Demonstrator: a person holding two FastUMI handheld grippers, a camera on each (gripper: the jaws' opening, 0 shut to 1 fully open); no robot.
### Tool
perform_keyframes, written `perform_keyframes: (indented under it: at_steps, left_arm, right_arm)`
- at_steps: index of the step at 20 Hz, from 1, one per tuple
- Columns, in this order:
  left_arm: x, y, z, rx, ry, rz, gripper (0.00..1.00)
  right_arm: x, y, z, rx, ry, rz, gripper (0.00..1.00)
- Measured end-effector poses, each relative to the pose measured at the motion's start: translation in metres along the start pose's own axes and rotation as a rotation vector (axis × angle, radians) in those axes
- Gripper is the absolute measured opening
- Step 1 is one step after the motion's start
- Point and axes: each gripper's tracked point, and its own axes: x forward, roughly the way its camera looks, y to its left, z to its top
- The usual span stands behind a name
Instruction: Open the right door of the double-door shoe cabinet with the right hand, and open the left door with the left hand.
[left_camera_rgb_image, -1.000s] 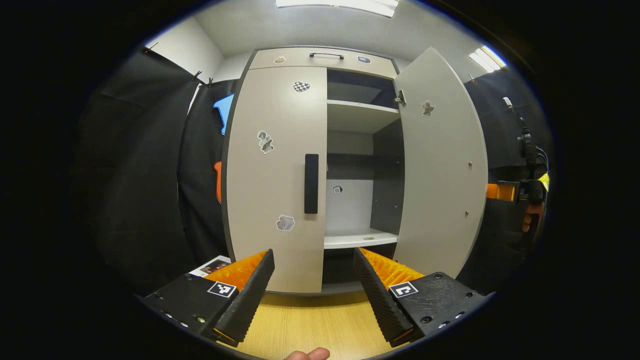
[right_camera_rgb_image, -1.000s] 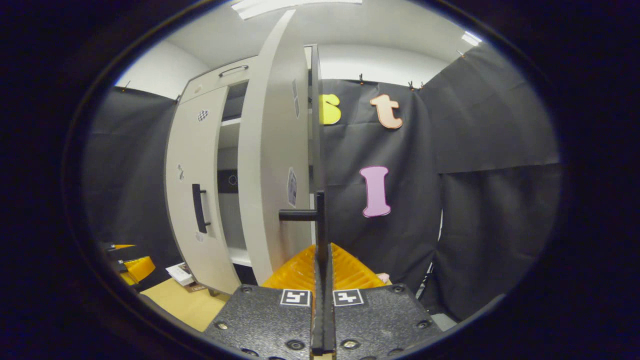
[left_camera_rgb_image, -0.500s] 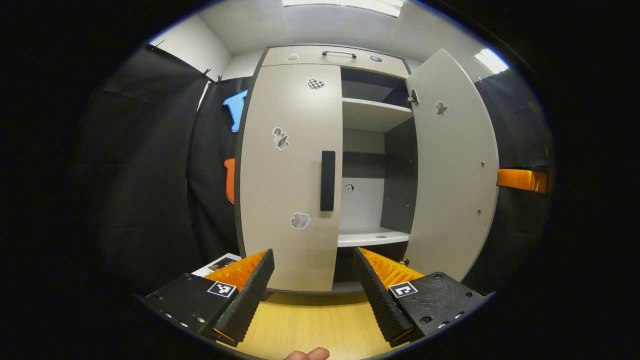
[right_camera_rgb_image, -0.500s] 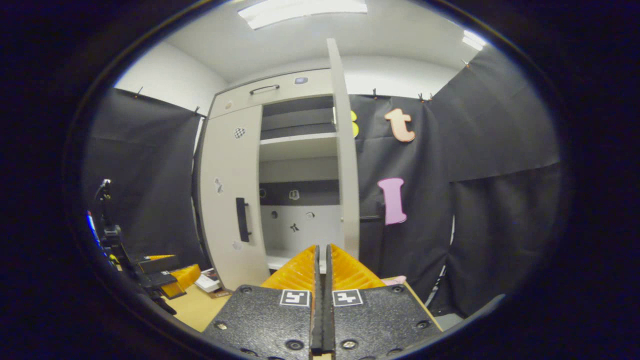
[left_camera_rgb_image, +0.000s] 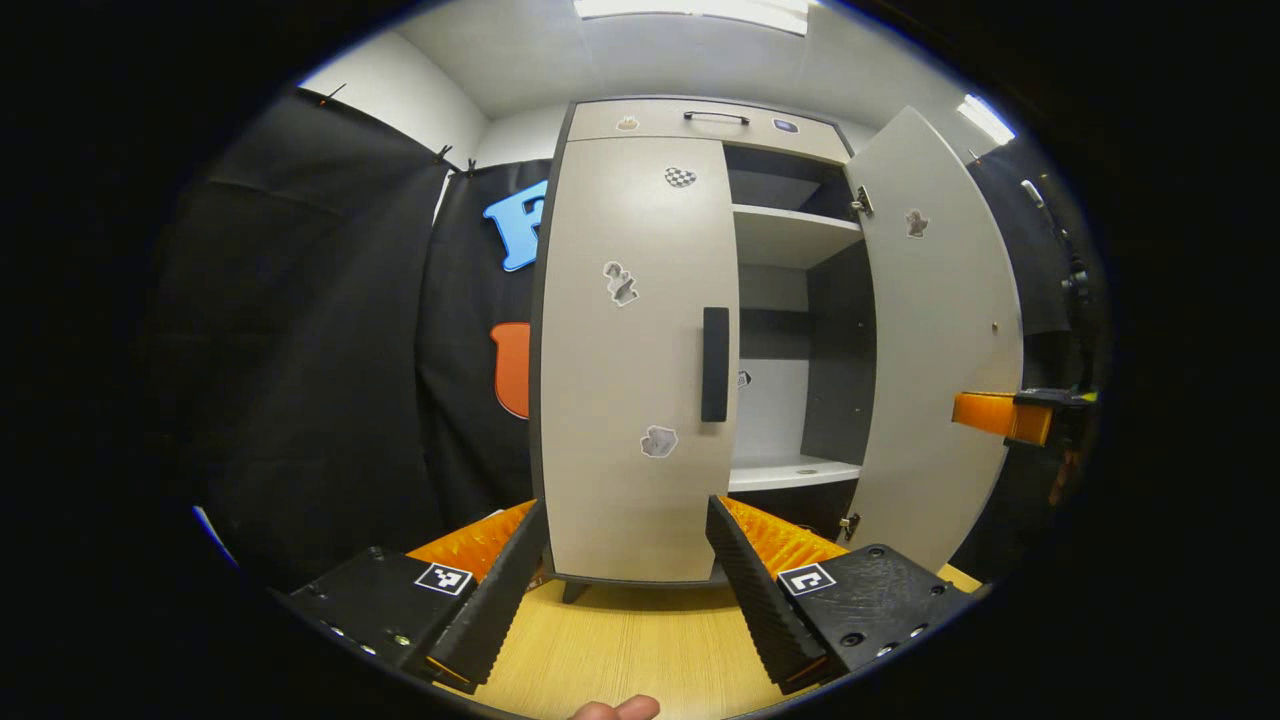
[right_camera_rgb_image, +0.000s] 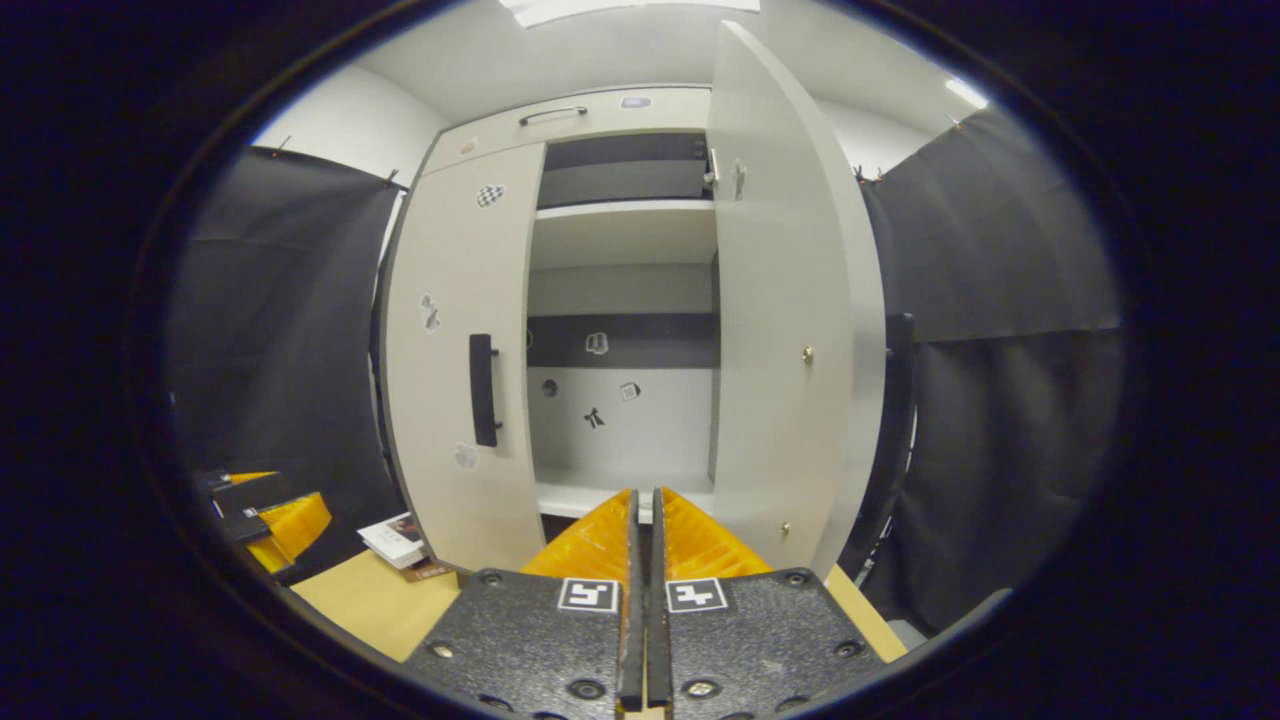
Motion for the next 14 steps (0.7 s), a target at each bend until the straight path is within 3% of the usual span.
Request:
perform_keyframes:
  at_steps: [2,3,5,7,8,11,14]
  left_arm:
    - [0.001,0.002,0.001,-0.002,0.000,-0.002,0.95]
    - [0.002,0.002,0.002,0.001,-0.001,-0.003,0.95]
    - [0.004,0.002,0.004,0.002,-0.009,-0.008,0.95]
    - [0.007,-0.001,0.004,-0.002,-0.011,-0.020,0.95]
    - [0.008,-0.003,0.004,-0.001,-0.010,-0.025,0.95]
    - [0.012,-0.010,0.006,0.012,-0.014,-0.043,0.95]
    - [0.021,-0.020,0.015,0.014,-0.020,-0.075,0.95]
  right_arm:
    - [0.002,-0.002,-0.003,0.016,0.000,-0.019,0.20]
    - [0.002,-0.003,-0.004,0.016,0.002,-0.019,0.36]
    - [0.003,-0.004,-0.006,0.006,0.006,-0.030,0.47]
    - [0.003,-0.006,-0.003,0.001,-0.004,-0.046,0.46]
    - [0.003,-0.006,-0.002,-0.001,-0.013,-0.050,0.50]
    - [0.002,-0.010,0.002,0.004,-0.032,-0.070,0.80]
    - [0.003,-0.008,0.002,0.008,-0.032,-0.059,0.90]
